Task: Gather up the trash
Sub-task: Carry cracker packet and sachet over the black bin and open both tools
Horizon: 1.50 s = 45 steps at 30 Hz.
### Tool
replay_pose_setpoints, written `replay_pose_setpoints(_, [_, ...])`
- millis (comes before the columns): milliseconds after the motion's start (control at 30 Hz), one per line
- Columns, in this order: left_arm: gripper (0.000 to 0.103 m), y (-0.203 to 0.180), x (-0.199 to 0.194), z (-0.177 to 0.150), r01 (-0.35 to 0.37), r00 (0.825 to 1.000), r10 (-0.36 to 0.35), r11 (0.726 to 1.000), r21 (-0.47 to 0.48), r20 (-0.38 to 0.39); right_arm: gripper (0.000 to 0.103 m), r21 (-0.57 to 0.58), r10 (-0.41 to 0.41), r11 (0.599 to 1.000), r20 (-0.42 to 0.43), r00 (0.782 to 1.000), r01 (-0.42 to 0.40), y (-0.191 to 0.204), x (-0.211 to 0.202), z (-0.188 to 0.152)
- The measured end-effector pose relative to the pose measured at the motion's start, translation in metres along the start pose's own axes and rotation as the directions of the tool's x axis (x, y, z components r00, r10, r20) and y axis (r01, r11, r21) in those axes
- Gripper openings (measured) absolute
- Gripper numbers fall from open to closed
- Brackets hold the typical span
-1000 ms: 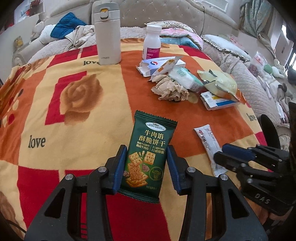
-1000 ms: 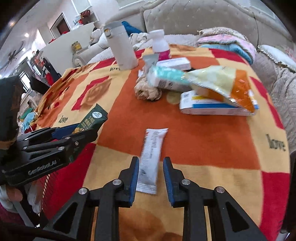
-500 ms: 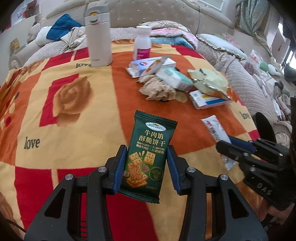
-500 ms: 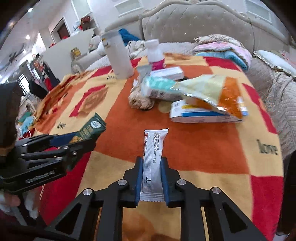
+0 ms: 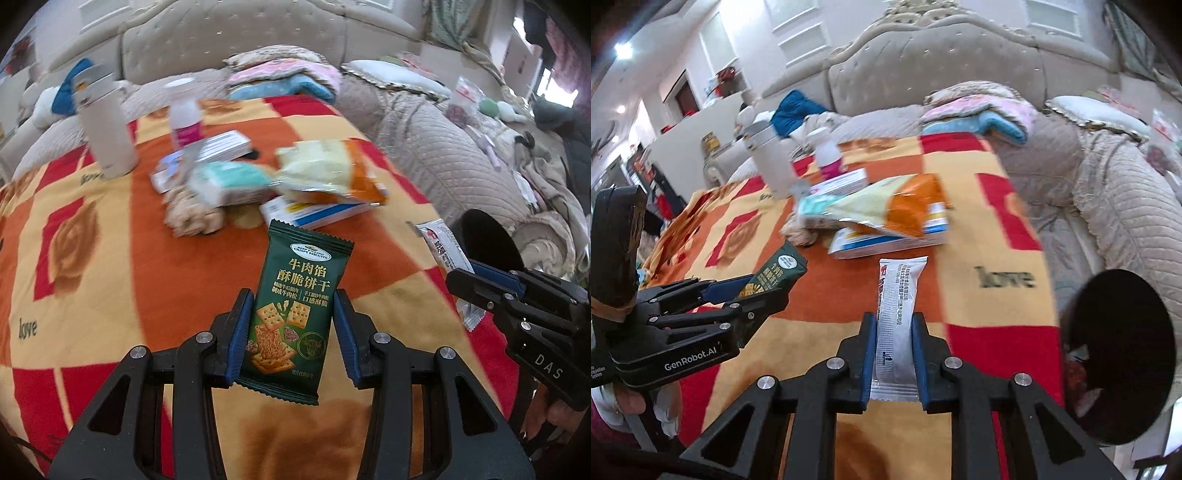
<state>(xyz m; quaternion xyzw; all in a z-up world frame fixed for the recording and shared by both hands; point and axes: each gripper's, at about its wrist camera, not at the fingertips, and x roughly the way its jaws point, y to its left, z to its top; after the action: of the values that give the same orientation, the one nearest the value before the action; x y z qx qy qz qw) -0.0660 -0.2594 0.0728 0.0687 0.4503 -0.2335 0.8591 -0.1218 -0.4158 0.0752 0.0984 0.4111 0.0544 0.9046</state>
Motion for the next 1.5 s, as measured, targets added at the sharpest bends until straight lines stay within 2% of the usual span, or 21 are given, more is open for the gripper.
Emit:
replay_pose_setpoints(433, [0.041, -0.099, 0.022, 0.026, 0.092, 0.996, -0.092, 0.986, 0.141, -0.008, 0.018, 0.151, -0.136, 0.98, 0.039, 0.99, 0.128, -0.1, -0.043, -0.017])
replay_pose_setpoints(767, [0.041, -0.166, 0.043, 0.045, 0.209, 0.978, -0.206, 0.959, 0.193, -0.033, 0.018, 0.264, -0.214, 0.944, 0.027, 0.976, 0.2, -0.169, -0.059, -0.032])
replay_pose_setpoints(1033, [0.041, -0.191, 0.062, 0.054, 0.268, 0.963, -0.261, 0.948, 0.168, -0.064, 0.018, 0.294, -0.229, 0.93, -0.001, 0.973, 0.219, -0.192, -0.052, -0.04])
replay_pose_setpoints(1167, [0.041, -0.202, 0.067, 0.053, 0.275, 0.961, -0.267, 0.944, 0.18, -0.068, 0.018, 0.308, -0.231, 0.924, -0.015, 0.973, 0.225, -0.2, -0.049, -0.046])
replay_pose_setpoints(1500, [0.041, -0.201, 0.08, 0.054, 0.294, 0.955, -0.285, 0.946, 0.133, -0.083, 0.018, 0.323, -0.23, 0.919, -0.023, 0.973, 0.225, -0.211, -0.044, -0.048])
